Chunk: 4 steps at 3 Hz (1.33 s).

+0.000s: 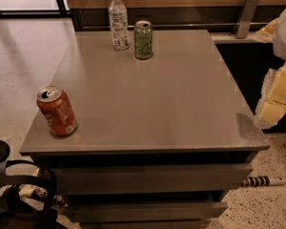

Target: Move green can near coke can

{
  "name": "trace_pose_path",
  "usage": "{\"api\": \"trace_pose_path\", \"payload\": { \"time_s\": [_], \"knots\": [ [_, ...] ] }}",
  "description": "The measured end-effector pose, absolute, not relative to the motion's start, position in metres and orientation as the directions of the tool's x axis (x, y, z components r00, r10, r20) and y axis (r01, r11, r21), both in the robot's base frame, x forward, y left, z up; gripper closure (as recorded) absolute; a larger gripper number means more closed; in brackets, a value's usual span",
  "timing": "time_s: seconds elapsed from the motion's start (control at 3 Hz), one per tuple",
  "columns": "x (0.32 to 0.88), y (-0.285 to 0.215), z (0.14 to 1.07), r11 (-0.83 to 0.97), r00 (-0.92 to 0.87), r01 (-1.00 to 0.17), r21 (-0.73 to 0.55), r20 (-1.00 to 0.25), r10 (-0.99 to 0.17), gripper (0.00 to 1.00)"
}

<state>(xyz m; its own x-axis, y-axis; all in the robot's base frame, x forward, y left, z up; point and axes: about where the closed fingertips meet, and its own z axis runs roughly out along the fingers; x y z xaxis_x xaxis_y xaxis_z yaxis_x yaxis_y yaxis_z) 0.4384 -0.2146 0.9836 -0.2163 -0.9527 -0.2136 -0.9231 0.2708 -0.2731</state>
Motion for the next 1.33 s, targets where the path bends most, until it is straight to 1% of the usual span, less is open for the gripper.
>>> {"api": "trace_pose_path", "payload": {
  "time_s": [0.33, 0.67, 1.0, 1.33],
  "knots": [
    [0.438, -0.215, 0.984, 0.271, -0.216, -0.923, -0.273, -0.214, -0.953, 0.0],
    [0.471, -0.211, 0.99, 0.314, -0.2, -0.903, -0.293, -0.361, -0.911, 0.0],
    [0.507, -0.201, 0.981, 0.384, -0.141, -0.867, -0.318, -0.581, -0.801, 0.0],
    [0.533, -0.195, 0.977, 0.44, -0.063, -0.828, -0.349, -0.721, -0.69, 0.0]
  ]
}}
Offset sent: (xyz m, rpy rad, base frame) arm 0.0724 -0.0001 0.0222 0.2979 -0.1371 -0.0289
